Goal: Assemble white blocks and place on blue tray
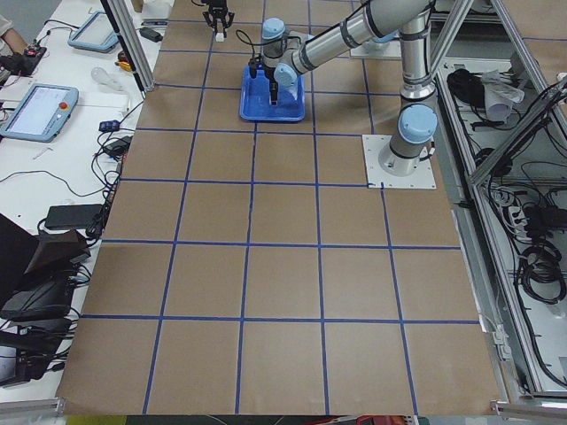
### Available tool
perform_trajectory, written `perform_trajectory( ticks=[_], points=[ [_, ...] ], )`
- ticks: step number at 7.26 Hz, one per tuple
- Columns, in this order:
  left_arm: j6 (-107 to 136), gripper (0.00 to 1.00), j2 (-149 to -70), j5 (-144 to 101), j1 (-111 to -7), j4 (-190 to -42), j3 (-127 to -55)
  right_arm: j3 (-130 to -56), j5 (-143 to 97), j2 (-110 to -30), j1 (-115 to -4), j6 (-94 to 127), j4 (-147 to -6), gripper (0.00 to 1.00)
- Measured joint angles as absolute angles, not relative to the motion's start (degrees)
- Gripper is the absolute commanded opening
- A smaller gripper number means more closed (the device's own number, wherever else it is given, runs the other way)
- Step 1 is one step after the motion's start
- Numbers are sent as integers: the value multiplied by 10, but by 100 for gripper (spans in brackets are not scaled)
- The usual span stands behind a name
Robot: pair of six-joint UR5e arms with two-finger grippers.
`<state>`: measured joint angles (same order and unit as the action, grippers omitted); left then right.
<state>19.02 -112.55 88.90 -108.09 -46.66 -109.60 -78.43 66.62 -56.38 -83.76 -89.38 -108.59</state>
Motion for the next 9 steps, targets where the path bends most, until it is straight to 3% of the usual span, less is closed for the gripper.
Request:
perform_trajectory(
  ticks=[3,4,6,7,9],
  points=[
    [116,90,-1096,866,-1029,-481,-1116,-938,615,-670,-847,-901,-1112,0],
    [84,75,-1088,851,-1006,-482,-1133,-987,606,-695,-853,-899,-1144,0],
    [60,35,-1087,796,-972,-483,-1147,-1056,605,-716,-884,-872,-1223,0],
    [76,1,-1094,780,-967,-485,-1145,-1073,610,-719,-900,-847,-1250,0],
    [122,0,-1101,772,-974,-496,-1138,-1089,637,-717,-936,-806,-1273,0]
  ],
)
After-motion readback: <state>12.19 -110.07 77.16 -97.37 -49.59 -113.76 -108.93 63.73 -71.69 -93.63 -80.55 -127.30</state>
